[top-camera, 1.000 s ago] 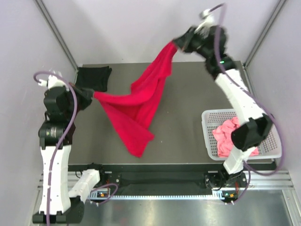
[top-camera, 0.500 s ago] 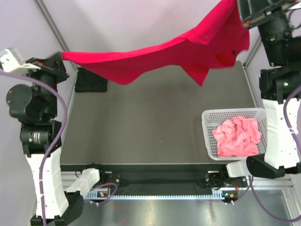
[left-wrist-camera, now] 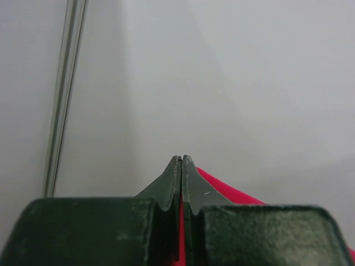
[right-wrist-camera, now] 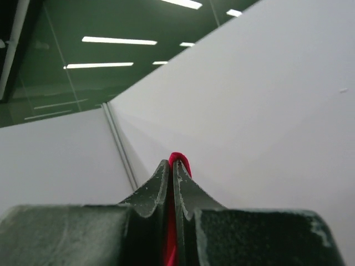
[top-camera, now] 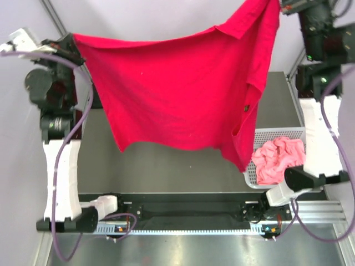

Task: Fold and stack the t-shirts
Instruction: Flatten the tshirt out, then fold the tshirt

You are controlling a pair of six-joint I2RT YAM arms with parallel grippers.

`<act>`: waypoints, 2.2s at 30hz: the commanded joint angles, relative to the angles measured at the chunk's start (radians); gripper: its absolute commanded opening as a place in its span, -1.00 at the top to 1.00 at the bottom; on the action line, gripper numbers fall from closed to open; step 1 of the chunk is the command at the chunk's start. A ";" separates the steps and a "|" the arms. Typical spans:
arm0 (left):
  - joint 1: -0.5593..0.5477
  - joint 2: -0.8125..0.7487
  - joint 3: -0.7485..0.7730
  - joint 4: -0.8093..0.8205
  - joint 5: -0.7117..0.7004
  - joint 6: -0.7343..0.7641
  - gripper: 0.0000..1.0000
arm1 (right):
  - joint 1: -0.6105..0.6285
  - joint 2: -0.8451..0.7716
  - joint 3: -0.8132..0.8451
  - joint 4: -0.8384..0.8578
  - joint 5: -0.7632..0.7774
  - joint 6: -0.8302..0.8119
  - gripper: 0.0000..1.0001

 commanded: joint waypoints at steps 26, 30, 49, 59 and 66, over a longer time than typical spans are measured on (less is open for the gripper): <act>0.265 0.059 -0.285 0.293 0.197 -0.147 1.00 | -0.092 0.049 -0.283 -0.013 -0.118 0.227 1.00; 0.269 -0.160 -0.577 0.198 0.226 -0.101 1.00 | -0.062 -0.231 -0.787 -0.077 -0.127 0.220 1.00; 0.203 -0.415 -1.080 -0.457 -0.656 -0.363 1.00 | 0.285 -0.579 -1.680 -0.461 -0.176 0.117 1.00; 0.219 -0.326 -1.101 -0.505 -0.707 -0.496 1.00 | 0.351 -0.472 -1.747 -0.469 -0.197 0.034 1.00; 0.217 -0.240 -1.112 -0.427 -0.684 -0.421 1.00 | 0.349 -0.423 -1.666 -0.443 -0.200 0.011 1.00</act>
